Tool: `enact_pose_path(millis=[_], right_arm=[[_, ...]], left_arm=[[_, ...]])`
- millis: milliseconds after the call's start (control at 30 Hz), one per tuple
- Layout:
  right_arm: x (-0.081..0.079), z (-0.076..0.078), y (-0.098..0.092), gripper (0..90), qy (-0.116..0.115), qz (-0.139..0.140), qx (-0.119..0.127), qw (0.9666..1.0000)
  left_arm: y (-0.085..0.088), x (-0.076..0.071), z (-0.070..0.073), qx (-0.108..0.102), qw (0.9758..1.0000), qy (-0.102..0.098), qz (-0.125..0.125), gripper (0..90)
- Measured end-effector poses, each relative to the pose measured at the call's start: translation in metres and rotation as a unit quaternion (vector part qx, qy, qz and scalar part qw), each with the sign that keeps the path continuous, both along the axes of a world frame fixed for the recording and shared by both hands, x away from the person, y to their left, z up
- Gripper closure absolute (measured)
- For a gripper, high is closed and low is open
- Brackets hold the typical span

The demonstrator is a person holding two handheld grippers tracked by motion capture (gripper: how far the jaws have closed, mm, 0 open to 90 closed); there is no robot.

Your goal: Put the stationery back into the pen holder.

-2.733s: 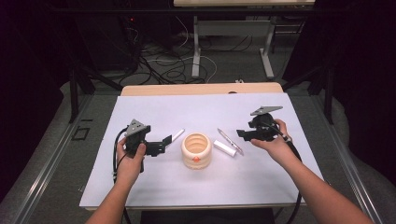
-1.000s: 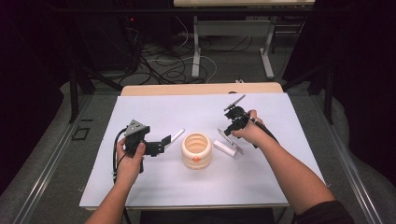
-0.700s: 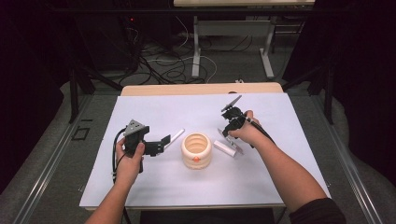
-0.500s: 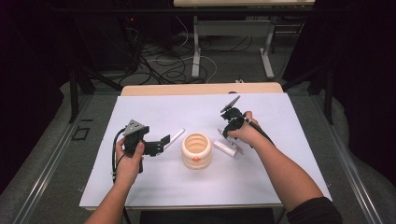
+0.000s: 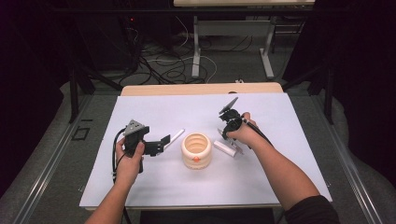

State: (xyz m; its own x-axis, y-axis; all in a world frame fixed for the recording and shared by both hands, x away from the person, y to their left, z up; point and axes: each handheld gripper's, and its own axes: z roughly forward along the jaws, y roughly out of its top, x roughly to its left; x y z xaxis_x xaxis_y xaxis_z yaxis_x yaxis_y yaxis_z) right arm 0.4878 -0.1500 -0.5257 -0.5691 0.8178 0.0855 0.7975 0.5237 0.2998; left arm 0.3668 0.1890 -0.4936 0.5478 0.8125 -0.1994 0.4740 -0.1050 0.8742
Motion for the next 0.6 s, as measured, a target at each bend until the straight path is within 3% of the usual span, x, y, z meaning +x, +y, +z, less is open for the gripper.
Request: enact_pose_path(millis=[433, 600], right_arm=[[0.0009, 0.0000, -0.0007, 79.5, 0.001, 0.000, -0.001, 1.0000], [-0.0007, 0.0034, -0.0009, 79.6, 0.009, -0.009, 0.000, 0.9999]], left_arm=[[-0.0007, 0.0000, -0.0004, 0.000, 1.0000, 0.002, -0.001, 0.6], [0.0000, 0.0002, -0.0001, -0.012, 0.9999, 0.003, 0.000, 0.7]])
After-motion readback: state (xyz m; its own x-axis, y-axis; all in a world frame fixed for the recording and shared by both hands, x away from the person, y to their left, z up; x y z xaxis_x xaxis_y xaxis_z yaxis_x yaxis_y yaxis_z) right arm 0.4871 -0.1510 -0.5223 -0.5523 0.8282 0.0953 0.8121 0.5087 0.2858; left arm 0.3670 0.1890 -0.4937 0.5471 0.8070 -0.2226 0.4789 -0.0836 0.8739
